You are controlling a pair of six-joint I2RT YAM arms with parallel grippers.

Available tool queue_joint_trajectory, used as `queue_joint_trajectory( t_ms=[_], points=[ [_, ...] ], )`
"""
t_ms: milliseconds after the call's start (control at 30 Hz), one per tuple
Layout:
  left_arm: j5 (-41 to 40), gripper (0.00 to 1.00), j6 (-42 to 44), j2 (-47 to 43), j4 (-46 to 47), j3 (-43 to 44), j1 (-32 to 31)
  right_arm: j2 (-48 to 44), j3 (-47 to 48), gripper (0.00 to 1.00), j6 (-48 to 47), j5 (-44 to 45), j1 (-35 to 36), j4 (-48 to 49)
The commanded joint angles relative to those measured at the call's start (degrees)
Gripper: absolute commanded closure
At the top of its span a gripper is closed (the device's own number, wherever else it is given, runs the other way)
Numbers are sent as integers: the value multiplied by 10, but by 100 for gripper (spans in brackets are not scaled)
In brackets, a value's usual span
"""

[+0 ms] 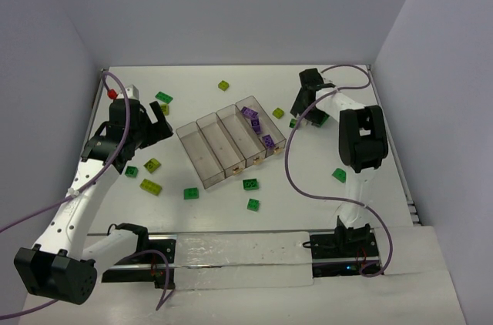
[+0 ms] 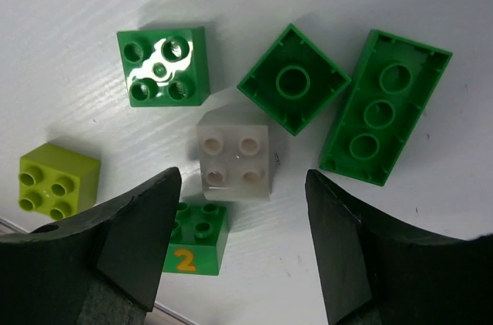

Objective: Sort the legos into containers by color

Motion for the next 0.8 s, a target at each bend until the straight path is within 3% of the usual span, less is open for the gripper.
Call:
queue_joint_trajectory(
  t_ms=[0, 533, 700, 767],
  points=[
    [-10, 1, 7, 3, 1, 21, -2, 22, 53, 30, -7, 3, -8, -4],
    [-8, 1, 5, 5, 6, 24, -2, 23, 42, 52, -27, 6, -3, -12],
    [-9, 1, 6, 2, 5, 24, -2, -65, -20, 66, -19, 24, -1, 24],
    [-7, 1, 5, 2, 7, 22, -2, -112, -49, 67, -15, 23, 0, 48]
  ],
)
